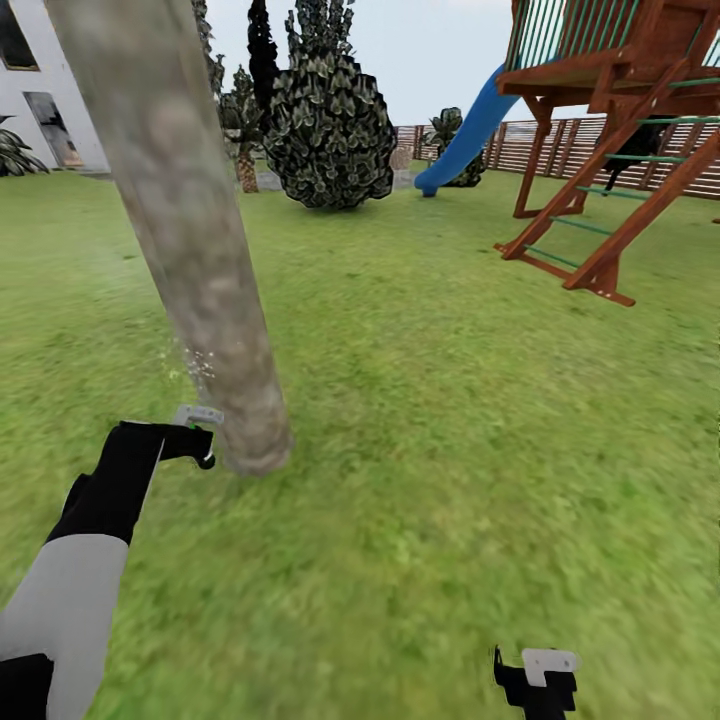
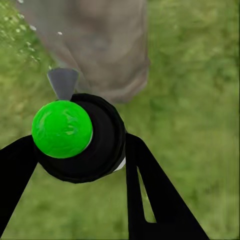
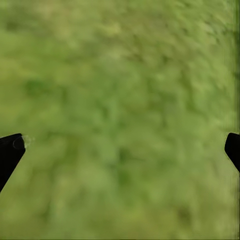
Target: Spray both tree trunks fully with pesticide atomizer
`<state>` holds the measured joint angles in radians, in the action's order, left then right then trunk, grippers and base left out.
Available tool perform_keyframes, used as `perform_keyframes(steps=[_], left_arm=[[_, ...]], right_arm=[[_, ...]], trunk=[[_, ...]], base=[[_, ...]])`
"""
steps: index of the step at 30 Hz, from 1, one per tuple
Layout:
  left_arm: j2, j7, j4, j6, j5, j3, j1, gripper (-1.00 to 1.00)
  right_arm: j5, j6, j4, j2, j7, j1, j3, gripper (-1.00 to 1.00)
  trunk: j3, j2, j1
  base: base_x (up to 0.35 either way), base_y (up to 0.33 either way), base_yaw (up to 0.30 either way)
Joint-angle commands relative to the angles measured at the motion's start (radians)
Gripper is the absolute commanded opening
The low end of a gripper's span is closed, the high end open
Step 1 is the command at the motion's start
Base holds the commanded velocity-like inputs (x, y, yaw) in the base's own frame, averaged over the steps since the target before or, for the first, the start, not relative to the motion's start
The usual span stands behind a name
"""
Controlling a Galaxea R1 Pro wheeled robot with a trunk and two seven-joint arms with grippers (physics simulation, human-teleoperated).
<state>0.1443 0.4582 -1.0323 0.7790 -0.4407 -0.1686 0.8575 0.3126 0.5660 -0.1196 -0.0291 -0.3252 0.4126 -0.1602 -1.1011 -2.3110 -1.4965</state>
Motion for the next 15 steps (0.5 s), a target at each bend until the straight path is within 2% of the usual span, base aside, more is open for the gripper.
perform_keyframes(steps=[1, 2, 4, 5, 6, 7, 8, 10, 11, 13, 15], left_arm=[[-0.037, -0.001, -0.001, -0.003, -0.013, 0.0, 0.0, -1.0], [-0.049, 0.0, -0.001, -0.003, -0.014, 0.0, 0.0, -1.0], [-0.04, -0.001, 0.0, -0.003, -0.014, -0.006, -0.003, -1.0], [-0.024, -0.002, 0.0, -0.003, -0.014, -0.009, -0.012, -1.0], [0.028, -0.002, 0.001, -0.004, -0.015, -0.011, -0.03, -1.0], [0.046, -0.003, 0.001, -0.004, -0.014, -0.012, -0.043, -1.0], [0.051, -0.003, 0.001, -0.005, -0.014, -0.011, -0.054, -1.0], [0.044, -0.004, 0.001, -0.006, -0.013, -0.005, -0.065, -1.0], [0.026, -0.003, 0.003, -0.006, -0.012, -0.003, -0.068, -1.0], [-0.027, -0.004, 0.005, -0.006, -0.015, -0.002, -0.07, -1.0], [-0.05, -0.004, 0.006, -0.006, -0.016, -0.002, -0.07, -1.0]], right_arm=[[0.0, 0.0, 0.0, 0.0, 0.0, 0.0, 0.0, 1.0], [0.0, 0.0, 0.0, 0.0, 0.0, 0.0, 0.0, 1.0], [0.0, 0.0, 0.0, 0.0, 0.0, 0.0, 0.0, 1.0], [0.0, 0.0, 0.0, 0.0, 0.0, 0.0, 0.001, 1.0], [0.0, 0.0, 0.0, 0.0, 0.0, 0.0, 0.001, 1.0], [0.0, 0.0, 0.0, 0.0, 0.0, 0.0, 0.001, 1.0], [0.0, 0.0, 0.0, 0.0, 0.0, 0.0, 0.001, 1.0], [0.0, 0.0, 0.0, 0.0, 0.0, 0.0, 0.001, 1.0], [0.0, 0.0, 0.0, 0.0, 0.0, 0.0, 0.001, 1.0], [0.0, 0.0, 0.0, 0.0, 0.0, 0.0, 0.001, 1.0], [0.0, 0.0, 0.0, 0.0, 0.0, 0.0, 0.001, 1.0]], trunk=[[0.0, 0.0, 0.0], [0.0, 0.0, 0.0], [0.0, 0.0, 0.0], [0.0, 0.0, 0.0], [0.0, 0.0, 0.0], [0.0, 0.0, 0.0], [0.0, 0.0, 0.0], [0.0, 0.0, 0.0], [0.0, 0.0, 0.0], [0.0, 0.0, 0.0], [0.0, 0.0, 0.0]], base=[[0.076, -0.27, 0.0], [0.078, -0.27, 0.0], [0.083, -0.27, 0.065], [0.085, -0.27, 0.178], [0.086, -0.27, 0.252], [0.086, -0.27, 0.267], [0.086, -0.27, 0.272], [0.088, -0.27, 0.275], [0.094, -0.27, 0.277], [0.106, -0.27, 0.278], [0.113, -0.27, 0.278]])
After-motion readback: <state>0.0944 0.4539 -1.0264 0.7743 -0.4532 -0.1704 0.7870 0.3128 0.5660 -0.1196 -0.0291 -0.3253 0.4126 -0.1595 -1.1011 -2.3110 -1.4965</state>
